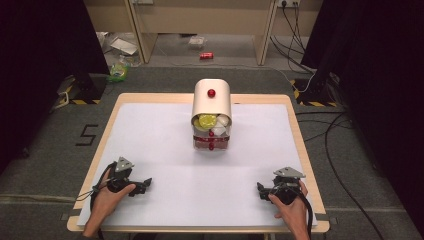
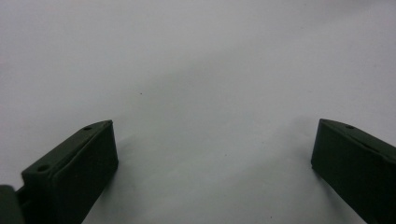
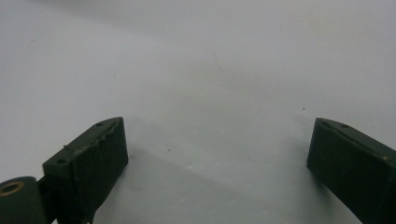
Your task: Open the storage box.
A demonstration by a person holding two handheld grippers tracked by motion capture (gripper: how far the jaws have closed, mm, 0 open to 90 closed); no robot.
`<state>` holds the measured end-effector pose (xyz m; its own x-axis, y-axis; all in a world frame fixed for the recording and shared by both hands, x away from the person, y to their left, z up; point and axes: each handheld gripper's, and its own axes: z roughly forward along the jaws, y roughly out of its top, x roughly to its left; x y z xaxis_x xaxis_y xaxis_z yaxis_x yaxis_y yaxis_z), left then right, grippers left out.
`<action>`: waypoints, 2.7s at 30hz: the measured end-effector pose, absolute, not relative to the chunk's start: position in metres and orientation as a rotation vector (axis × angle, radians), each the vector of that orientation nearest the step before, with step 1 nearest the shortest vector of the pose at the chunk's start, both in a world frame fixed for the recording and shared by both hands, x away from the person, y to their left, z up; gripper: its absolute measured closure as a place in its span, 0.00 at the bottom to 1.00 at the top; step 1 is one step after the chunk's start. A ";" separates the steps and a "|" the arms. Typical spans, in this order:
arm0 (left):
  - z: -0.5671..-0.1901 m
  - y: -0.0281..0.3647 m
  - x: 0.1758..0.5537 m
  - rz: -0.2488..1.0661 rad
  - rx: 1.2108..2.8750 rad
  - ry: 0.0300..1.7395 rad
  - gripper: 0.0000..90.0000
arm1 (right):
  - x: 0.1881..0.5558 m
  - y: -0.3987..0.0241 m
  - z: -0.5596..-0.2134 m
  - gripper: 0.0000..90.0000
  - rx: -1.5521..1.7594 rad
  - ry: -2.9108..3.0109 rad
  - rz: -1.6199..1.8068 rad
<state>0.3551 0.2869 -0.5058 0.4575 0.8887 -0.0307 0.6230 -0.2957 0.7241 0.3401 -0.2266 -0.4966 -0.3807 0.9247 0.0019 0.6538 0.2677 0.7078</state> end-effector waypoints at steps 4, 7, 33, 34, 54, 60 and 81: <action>-0.506 0.287 0.355 0.502 2.030 1.256 0.00 | 0.340 -0.227 -0.496 0.09 1.436 2.120 0.890; -0.506 0.287 0.355 0.502 2.030 1.256 0.00 | 0.339 -0.228 -0.495 0.18 1.435 2.101 0.897; -0.506 0.287 0.355 0.502 2.028 1.255 0.00 | 0.347 -0.191 -0.448 0.22 1.200 2.017 1.083; -0.506 0.287 0.355 0.502 2.028 1.255 0.00 | 0.348 -0.189 -0.446 0.23 1.194 2.022 1.087; -0.506 0.287 0.355 0.499 2.029 1.255 0.00 | 0.366 -0.146 -0.407 0.25 1.076 2.038 1.180; -0.506 0.287 0.355 0.499 2.029 1.255 0.00 | 0.369 -0.136 -0.401 0.27 1.059 2.046 1.199; -0.506 0.288 0.355 0.498 2.028 1.255 0.00 | 0.379 -0.113 -0.382 0.29 1.005 2.040 1.258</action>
